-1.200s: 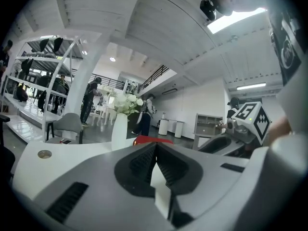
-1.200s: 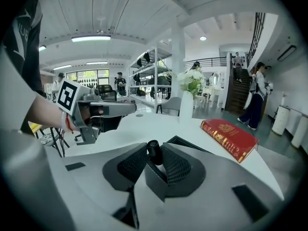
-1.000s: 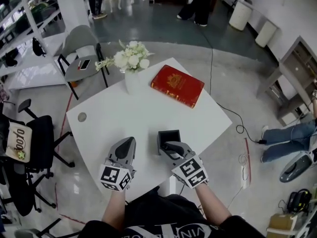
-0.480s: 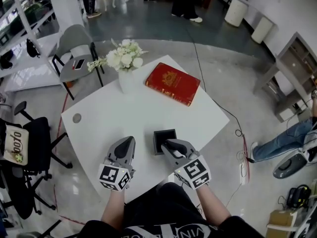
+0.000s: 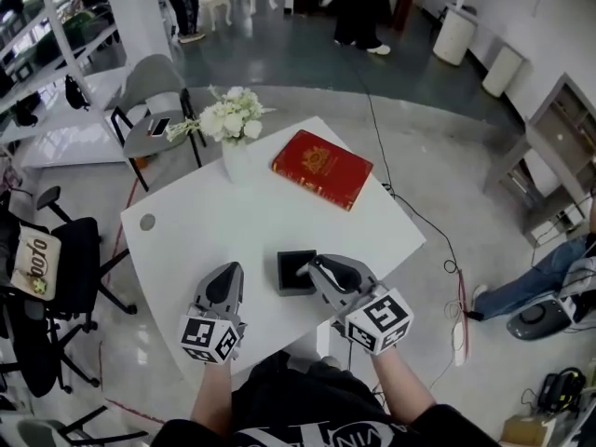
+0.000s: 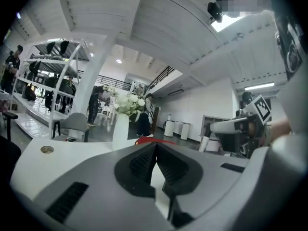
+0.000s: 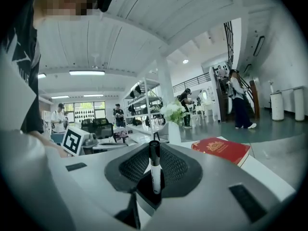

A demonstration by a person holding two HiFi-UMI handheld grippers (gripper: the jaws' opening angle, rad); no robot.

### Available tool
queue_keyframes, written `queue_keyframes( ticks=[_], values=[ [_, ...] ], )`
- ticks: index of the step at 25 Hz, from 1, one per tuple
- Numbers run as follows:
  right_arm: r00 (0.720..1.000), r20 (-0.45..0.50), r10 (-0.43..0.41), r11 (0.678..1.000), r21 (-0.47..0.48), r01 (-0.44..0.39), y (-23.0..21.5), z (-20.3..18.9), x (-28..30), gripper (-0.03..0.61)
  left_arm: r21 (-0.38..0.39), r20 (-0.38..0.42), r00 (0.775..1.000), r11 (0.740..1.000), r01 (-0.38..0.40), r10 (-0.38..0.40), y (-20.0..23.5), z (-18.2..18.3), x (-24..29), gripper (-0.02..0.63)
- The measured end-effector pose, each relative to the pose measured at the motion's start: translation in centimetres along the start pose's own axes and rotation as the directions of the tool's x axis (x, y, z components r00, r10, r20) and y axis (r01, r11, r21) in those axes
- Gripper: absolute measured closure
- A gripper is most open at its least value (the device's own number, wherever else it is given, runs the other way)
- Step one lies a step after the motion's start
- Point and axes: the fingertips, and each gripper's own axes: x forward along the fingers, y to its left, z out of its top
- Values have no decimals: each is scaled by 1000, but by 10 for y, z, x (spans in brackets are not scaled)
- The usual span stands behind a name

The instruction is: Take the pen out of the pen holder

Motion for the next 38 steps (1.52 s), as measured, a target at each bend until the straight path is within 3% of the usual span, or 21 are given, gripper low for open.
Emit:
queue_keyframes(
  ticks=[7, 18, 38],
  values=[
    [996, 63, 64, 998, 8, -65, -8, 28, -22, 502, -29, -7, 996, 996, -86, 86, -23, -6, -19, 609],
    [988, 129, 89, 996, 10, -91, -22, 44, -46, 502, -22, 14, 983, 983, -182, 182, -39, -4, -43, 609],
    [985, 172, 4, 1000, 21, -7, -57, 47, -85, 502, -12, 28, 981, 981, -194, 194, -58, -2, -46, 609]
  ],
)
